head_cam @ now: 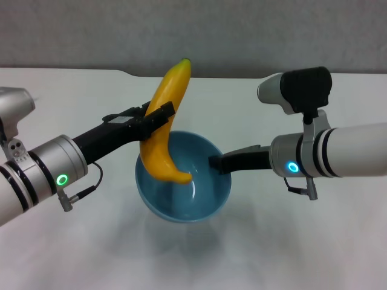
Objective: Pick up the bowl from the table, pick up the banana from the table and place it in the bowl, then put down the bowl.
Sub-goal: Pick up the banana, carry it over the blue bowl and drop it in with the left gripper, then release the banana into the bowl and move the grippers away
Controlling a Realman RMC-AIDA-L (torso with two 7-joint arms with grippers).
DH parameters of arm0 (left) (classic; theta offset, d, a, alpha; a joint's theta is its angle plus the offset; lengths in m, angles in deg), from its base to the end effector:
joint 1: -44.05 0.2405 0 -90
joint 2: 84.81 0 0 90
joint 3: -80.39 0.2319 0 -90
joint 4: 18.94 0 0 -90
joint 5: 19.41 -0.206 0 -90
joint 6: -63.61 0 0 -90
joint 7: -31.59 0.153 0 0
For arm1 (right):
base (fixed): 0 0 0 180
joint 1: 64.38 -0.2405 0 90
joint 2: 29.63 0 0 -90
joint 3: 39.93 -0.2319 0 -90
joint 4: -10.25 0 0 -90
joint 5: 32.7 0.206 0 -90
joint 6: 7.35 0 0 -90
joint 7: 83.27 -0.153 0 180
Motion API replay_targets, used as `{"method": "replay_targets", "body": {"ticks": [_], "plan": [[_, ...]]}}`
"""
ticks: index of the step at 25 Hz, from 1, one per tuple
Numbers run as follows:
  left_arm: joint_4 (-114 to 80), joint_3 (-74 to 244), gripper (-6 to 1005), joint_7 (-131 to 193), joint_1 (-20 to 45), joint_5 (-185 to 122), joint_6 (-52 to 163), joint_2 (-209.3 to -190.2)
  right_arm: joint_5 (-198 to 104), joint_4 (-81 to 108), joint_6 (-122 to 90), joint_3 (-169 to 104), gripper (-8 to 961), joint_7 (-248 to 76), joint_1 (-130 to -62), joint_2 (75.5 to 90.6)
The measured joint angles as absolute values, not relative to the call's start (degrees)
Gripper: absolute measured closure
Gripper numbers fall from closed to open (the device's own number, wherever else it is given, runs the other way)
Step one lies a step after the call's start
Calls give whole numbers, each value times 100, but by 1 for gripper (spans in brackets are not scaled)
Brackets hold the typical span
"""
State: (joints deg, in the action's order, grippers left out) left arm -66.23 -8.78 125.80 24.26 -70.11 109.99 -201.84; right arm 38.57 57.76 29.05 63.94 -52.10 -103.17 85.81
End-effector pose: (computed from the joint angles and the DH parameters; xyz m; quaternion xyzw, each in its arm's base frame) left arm -0.1967 0.3633 -0.0174 -0.8068 -0.3655 -0.3765 0.2716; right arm 0.1663 0.3850 -0.0875 -0.8744 0.4231 0.0731 0.2259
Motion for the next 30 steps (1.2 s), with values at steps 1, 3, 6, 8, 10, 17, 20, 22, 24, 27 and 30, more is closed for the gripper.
{"method": "replay_targets", "body": {"ticks": [1, 3, 6, 8, 10, 17, 20, 22, 24, 27, 30], "plan": [[-6599, -826, 505, 12666, 2426, -6908, 11005, -20185, 3858, 5786, 2904, 6390, 915, -5215, -10322, 8580], [-6580, -753, 505, 12785, 2431, -6794, 11007, -20183, 3859, 5788, 2903, 6387, 915, -5221, -10330, 8579], [-6571, -692, 506, 12872, 2437, -6683, 11010, -20189, 3861, 5789, 2902, 6386, 915, -5224, -10353, 8577], [-6541, -580, 506, 12941, 2444, -6506, 11014, -20189, 3863, 5789, 2894, 6378, 915, -5229, -10367, 8577], [-6525, -434, 507, 13097, 2447, -6315, 11020, -20189, 3865, 5785, 2886, 6360, 915, -5235, -10369, 8577], [-6512, -137, 477, 13577, 2447, -6000, 11019, -20188, 3867, 5751, 2889, 6349, 914, -5241, -10379, 8575], [-6508, -98, 394, 13634, 2447, -5995, 11029, -20191, 3867, 5737, 2924, 6323, 914, -5252, -10370, 8569], [-6508, -88, 339, 13658, 2449, -5972, 11049, -20193, 3867, 5733, 2936, 6313, 914, -5255, -10368, 8569], [-6508, -87, 298, 13686, 2455, -5911, 11070, -20194, 3867, 5696, 2964, 6285, 914, -5257, -10371, 8568], [-6508, -91, 257, 13722, 2481, -5791, 11060, -20176, 3867, 5531, 3050, 6239, 914, -5261, -10400, 8565], [-6517, -190, 215, 13745, 2509, -5785, 11013, -20158, 3855, 5287, 3264, 6070, 914, -5263, -10496, 8548]]}}
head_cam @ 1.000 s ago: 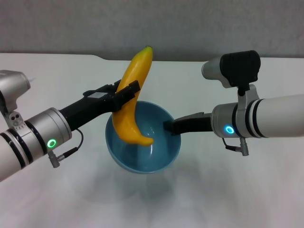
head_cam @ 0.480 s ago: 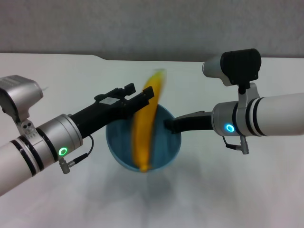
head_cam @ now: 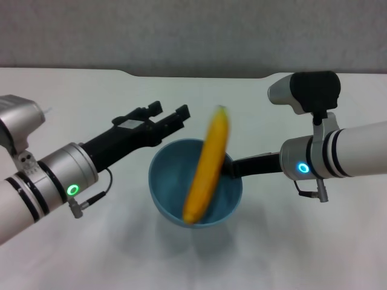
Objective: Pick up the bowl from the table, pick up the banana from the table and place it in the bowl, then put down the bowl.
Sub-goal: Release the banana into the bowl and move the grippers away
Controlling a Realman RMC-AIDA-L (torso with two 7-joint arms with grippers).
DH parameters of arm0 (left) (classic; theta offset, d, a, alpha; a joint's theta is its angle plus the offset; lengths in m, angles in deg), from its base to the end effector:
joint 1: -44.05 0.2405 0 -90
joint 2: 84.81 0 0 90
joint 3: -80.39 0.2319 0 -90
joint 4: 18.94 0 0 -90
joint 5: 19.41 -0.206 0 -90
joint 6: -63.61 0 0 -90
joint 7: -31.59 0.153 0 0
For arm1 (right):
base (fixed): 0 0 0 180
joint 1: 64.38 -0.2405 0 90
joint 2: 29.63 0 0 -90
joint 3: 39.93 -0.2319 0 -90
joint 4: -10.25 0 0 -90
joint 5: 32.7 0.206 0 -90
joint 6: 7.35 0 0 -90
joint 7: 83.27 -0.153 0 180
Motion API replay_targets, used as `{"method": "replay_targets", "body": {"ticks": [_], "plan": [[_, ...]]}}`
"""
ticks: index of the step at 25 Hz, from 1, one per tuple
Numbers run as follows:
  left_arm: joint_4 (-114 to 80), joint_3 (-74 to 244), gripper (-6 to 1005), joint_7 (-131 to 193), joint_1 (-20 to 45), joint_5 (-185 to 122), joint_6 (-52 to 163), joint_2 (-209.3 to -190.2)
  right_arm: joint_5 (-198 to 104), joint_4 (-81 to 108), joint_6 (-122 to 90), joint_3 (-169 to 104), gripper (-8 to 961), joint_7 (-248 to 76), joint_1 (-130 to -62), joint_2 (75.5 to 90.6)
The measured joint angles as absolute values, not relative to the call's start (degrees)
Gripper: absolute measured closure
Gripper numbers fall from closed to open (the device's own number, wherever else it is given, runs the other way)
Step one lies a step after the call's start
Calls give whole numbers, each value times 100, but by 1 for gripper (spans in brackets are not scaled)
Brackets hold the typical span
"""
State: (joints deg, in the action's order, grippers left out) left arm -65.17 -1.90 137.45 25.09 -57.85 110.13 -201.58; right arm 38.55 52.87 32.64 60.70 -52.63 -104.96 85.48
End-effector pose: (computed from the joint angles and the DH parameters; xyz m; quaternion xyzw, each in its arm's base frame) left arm -0.1905 0.3542 -0.0279 -0.8109 -0.3318 -0.3933 0.2788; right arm 0.1828 0.3870 -0.0835 -0.8599 0.4597 0.0526 0.2157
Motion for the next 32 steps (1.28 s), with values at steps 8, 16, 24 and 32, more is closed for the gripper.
{"method": "replay_targets", "body": {"ticks": [8, 16, 24, 32], "plan": [[-6549, -763, 216, 14426, 2688, -5821, 10481, -20146, 3588, 4988, 3791, 5656, 914, -5261, -10852, 8498], [-6529, -935, 216, 14692, 2669, -5825, 9507, -20134, 2412, 3988, 4255, 4628, 914, -5270, -11845, 8491], [-6519, -944, 217, 14742, 2703, -5810, 9393, -20145, 2100, 3765, 4249, 4607, 913, -5339, -12186, 8547], [-6497, -790, 217, 14851, 2679, -5829, 9390, -20162, 2292, 3589, 3911, 4801, 913, -5292, -11963, 8623]]}}
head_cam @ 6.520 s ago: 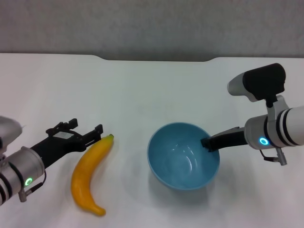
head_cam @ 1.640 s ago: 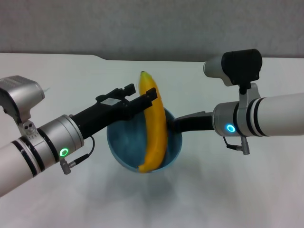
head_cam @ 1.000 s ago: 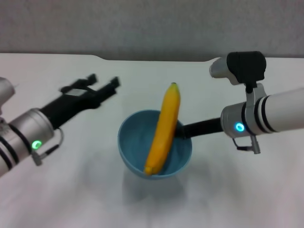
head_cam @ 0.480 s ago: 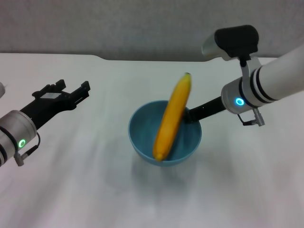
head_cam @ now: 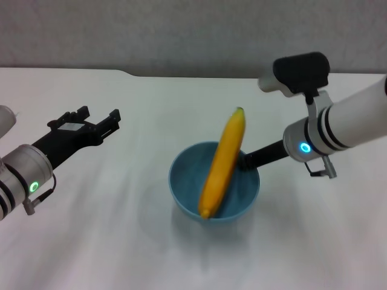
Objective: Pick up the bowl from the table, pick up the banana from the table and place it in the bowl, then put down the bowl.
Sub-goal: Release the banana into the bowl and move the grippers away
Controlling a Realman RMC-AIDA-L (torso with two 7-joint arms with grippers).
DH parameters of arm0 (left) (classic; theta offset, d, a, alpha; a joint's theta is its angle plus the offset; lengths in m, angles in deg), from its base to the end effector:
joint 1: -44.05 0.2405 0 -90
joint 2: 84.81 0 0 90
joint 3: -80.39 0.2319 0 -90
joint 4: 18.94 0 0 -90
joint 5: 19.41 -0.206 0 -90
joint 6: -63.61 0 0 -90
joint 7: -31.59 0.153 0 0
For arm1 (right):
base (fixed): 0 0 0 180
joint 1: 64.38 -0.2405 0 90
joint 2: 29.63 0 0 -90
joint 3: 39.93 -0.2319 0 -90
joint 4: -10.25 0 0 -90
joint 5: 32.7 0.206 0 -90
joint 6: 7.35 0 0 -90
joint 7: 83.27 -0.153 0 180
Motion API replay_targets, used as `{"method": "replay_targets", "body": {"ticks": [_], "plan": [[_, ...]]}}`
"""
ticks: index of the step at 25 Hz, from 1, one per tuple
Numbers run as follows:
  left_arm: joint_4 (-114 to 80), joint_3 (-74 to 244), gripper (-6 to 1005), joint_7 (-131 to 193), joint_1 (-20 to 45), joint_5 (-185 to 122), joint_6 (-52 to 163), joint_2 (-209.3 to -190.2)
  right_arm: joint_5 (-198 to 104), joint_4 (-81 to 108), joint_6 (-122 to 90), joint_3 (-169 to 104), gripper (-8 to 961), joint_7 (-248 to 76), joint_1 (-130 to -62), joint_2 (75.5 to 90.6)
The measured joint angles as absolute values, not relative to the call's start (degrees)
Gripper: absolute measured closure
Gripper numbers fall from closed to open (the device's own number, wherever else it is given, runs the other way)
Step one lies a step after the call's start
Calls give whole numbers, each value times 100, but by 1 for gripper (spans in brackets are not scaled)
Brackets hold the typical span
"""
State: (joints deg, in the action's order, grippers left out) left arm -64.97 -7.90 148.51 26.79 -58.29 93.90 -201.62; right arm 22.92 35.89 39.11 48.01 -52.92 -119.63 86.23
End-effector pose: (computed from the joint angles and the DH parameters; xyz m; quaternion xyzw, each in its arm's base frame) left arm -0.2523 0.3752 -0.0013 -0.7807 -0.3393 -0.2820 0.4426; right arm 0.1878 0.4138 -0.0747 -0.8620 0.4485 -0.0549 0.2297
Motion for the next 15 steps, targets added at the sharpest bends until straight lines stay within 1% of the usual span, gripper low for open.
{"method": "replay_targets", "body": {"ticks": [5, 15], "plan": [[-6490, -801, 218, 14856, 2691, -5798, 9388, -20162, 2519, 3574, 3839, 4927, 913, -5267, -11735, 8612], [-6446, -789, 219, 14850, 2689, -5788, 9385, -20171, 2522, 3573, 3797, 5014, 913, -5287, -11669, 8621]]}}
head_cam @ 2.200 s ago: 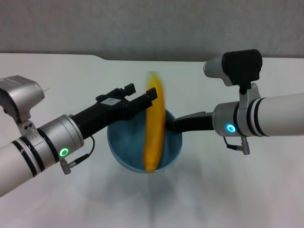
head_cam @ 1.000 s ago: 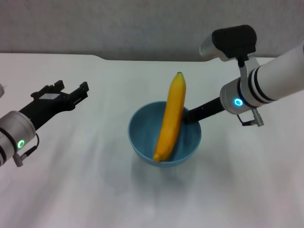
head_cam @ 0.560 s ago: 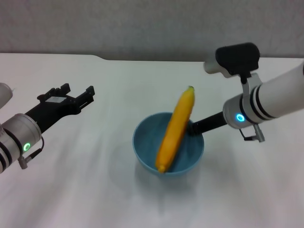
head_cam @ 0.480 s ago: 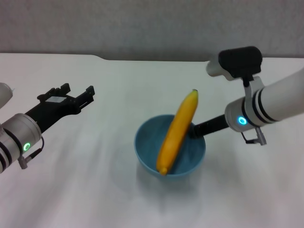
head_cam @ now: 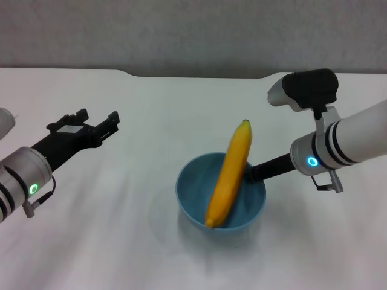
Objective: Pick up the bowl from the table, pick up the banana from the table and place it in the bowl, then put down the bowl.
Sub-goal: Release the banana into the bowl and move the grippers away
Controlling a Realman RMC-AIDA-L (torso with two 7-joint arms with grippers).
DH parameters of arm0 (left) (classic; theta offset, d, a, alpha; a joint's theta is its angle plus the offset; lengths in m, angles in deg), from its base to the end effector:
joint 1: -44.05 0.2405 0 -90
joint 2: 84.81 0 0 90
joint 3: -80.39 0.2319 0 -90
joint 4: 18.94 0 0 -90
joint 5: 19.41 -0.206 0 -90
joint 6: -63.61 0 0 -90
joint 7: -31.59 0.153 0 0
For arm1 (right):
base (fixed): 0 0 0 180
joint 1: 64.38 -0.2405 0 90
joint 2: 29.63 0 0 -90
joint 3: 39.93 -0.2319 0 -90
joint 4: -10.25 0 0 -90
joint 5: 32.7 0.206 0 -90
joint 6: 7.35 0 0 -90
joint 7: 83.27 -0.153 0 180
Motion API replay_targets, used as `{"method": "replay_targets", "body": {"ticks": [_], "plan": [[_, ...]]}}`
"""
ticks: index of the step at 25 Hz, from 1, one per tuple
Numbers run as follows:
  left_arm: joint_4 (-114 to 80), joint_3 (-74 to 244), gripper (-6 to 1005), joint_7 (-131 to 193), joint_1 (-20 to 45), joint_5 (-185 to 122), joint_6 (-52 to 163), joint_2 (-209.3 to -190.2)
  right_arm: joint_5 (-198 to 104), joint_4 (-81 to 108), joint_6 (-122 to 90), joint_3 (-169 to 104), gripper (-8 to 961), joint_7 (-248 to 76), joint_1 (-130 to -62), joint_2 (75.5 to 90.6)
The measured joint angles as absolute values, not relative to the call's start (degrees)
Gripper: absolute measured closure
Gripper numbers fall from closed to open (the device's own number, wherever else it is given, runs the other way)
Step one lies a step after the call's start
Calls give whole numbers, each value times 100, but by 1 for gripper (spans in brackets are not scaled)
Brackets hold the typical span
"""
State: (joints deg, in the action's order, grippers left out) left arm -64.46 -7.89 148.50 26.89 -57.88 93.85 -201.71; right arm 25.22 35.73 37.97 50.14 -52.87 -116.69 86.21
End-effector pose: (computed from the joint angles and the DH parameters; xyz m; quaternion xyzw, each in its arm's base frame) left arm -0.2552 0.3739 -0.0025 -0.7780 -0.3459 -0.2813 0.4427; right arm 0.2071 0.4032 -0.0778 -0.8513 0.4692 -0.0558 0.2281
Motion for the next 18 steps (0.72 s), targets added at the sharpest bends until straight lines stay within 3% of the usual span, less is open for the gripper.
{"method": "replay_targets", "body": {"ticks": [18], "plan": [[-6439, -827, 220, 14782, 2716, -5781, 9408, -20170, 2521, 3433, 3788, 5013, 912, -5321, -11651, 8620]]}}
